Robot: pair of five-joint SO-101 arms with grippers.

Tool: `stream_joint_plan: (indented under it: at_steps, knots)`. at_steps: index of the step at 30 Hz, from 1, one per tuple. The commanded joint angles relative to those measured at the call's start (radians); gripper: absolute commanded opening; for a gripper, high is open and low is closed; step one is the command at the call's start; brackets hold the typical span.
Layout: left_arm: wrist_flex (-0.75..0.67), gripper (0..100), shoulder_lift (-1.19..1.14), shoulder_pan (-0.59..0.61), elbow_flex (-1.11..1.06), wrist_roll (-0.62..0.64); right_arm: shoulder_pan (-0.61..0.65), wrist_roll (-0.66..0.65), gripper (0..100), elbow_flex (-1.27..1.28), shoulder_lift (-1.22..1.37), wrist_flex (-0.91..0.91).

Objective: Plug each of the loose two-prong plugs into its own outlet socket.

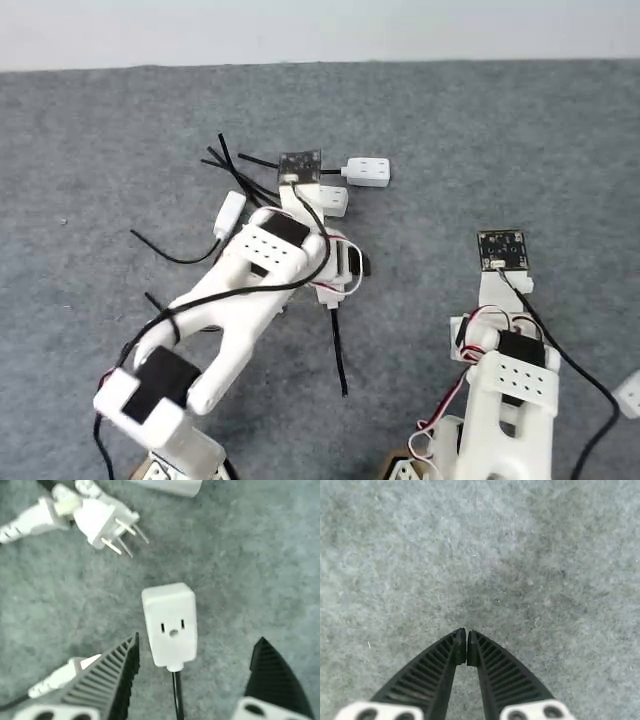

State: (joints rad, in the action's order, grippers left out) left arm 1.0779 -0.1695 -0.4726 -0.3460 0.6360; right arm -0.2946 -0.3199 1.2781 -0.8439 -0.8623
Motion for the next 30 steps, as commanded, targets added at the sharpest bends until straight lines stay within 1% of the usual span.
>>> stream_joint_plan:
  at_steps: [1, 5, 9, 15, 19, 21, 27, 30]
  knots:
    - [-0.051, 33, -0.041, -0.043, 0.045, -0.012, 0.007, -0.011, 1.5, -0.009, -0.019, 0.016]
    - [-0.084, 33, -0.101, -0.048, 0.044, -0.012, 0.007, -0.011, 1.5, -0.009, -0.019, 0.016]
    - [-0.075, 33, -0.114, -0.048, 0.056, -0.012, 0.007, -0.012, 1.5, -0.009, -0.019, 0.016]
    - [0.061, 33, -0.049, -0.046, 0.119, -0.014, 0.008, -0.012, 1.5, -0.009, -0.019, 0.016]
    - [0.086, 33, 0.049, -0.048, 0.114, -0.014, 0.008, -0.012, 1.5, -0.009, -0.019, 0.016]
    - [0.075, 33, 0.074, -0.054, 0.088, -0.018, 0.008, -0.012, 1.5, -0.009, -0.019, 0.016]
    - [-0.035, 33, 0.080, -0.110, -0.018, -0.147, 0.008, -0.012, 1.5, -0.009, -0.019, 0.016]
    - [-0.107, 33, 0.078, -0.114, -0.076, -0.149, 0.008, -0.012, 1.5, -0.009, -0.019, 0.016]
